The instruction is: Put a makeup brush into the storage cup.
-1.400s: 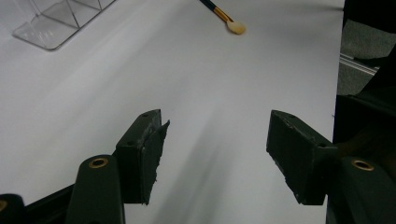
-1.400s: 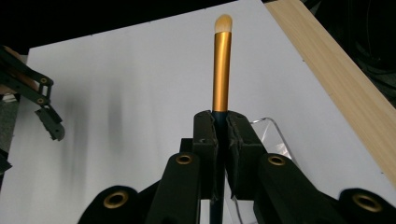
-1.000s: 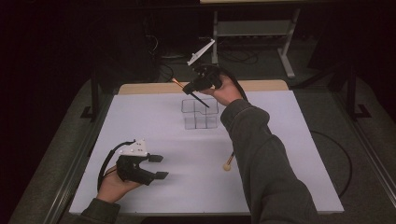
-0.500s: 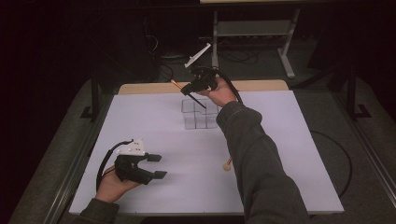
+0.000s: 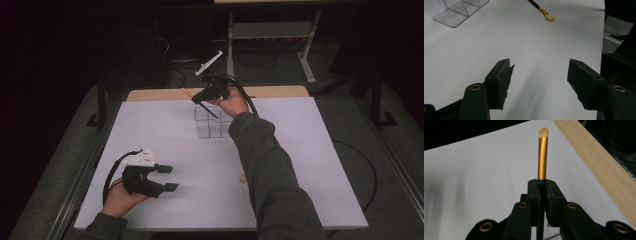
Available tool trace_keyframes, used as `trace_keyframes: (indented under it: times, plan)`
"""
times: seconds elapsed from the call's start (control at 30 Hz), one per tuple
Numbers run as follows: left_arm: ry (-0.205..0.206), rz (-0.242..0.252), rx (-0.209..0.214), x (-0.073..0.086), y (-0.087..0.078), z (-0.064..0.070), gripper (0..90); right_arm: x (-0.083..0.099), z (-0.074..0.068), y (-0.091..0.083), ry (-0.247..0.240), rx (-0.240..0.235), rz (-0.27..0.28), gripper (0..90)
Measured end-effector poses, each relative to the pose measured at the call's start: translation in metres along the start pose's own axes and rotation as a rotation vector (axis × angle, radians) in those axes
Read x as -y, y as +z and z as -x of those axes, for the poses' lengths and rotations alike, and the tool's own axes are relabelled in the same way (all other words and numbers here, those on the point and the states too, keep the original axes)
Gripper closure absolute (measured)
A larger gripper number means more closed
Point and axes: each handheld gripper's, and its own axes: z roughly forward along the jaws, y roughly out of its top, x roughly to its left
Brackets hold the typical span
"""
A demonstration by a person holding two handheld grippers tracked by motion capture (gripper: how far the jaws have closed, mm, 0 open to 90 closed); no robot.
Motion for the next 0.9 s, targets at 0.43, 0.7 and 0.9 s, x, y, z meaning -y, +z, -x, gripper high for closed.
trace_keyframes:
  times: [0.43, 0.7, 0.9]
  plan:
    - [0.0, -0.004, -0.001, 0.001, -0.001, -0.001, 34.4, 0.006, 0.001, 0.006, 0.014, -0.01, 0.001, 81.6]
    - [-0.003, -0.005, 0.003, 0.001, -0.001, 0.0, 34.4, 0.01, 0.002, 0.005, 0.015, -0.011, -0.004, 81.6]
    - [-0.006, -0.009, 0.007, 0.001, 0.0, -0.001, 34.2, 0.012, 0.001, 0.004, 0.021, -0.008, -0.011, 81.2]
